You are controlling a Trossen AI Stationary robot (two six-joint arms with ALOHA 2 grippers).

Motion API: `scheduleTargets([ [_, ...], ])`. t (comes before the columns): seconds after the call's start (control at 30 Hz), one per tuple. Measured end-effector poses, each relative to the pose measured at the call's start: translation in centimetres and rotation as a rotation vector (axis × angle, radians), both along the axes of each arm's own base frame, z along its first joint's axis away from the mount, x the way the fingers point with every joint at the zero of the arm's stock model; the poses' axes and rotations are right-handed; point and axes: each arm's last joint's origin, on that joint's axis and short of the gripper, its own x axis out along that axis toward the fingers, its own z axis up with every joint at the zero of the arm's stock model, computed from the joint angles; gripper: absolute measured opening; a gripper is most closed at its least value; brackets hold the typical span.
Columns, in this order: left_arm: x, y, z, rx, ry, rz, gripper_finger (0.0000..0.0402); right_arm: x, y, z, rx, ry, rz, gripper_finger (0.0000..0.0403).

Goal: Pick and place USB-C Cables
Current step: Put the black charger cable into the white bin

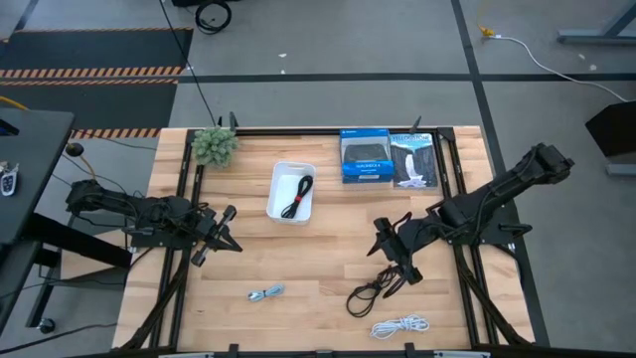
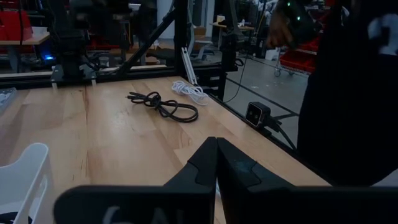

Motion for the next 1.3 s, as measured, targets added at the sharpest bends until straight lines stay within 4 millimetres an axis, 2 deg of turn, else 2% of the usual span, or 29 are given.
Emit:
scheduleTargets([
  [0.23,0.0,0.0,0.0,0.0,0.0,0.0,0.0011,-0.6,0.0,-4.0,-0.048,0.099,0.009,0.0273],
  [0.5,0.0,0.0,0.0,0.0,0.0,0.0,0.0011,0.5,0.8,-7.6,-0.06,0.157,0.067,0.0273],
  [0.67,0.0,0.0,0.0,0.0,0.0,0.0,0.0011,1.0,1.2,-8.8,-0.002,0.204,0.084,0.0268],
  [0.87,0.0,0.0,0.0,0.0,0.0,0.0,0.0011,0.9,1.4,-9.0,0.014,0.223,0.114,0.0249],
  [1.0,0.0,0.0,0.0,0.0,0.0,0.0,0.0011,0.7,1.9,-9.3,-0.001,0.219,0.152,0.0241],
  [1.3,0.0,0.0,0.0,0.0,0.0,0.0,0.0011,0.8,2.4,-11.9,-0.093,0.27,0.18,0.0232],
])
